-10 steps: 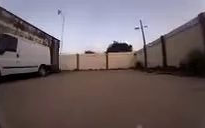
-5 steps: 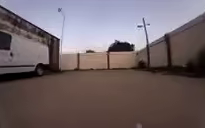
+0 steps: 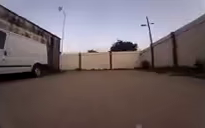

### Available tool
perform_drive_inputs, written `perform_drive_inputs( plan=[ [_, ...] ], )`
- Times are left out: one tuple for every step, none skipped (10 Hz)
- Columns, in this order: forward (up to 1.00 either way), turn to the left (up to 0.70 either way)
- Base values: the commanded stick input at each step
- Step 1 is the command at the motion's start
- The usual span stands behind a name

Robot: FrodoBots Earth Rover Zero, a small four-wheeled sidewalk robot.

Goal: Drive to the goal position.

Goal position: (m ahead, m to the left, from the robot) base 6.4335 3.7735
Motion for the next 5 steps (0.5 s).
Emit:
perform_drive_inputs(
  plan=[
    [1.00,0.00],
    [1.00,0.00],
    [1.00,0.00],
    [1.00,0.00],
    [1.00,0.00]
  ],
)
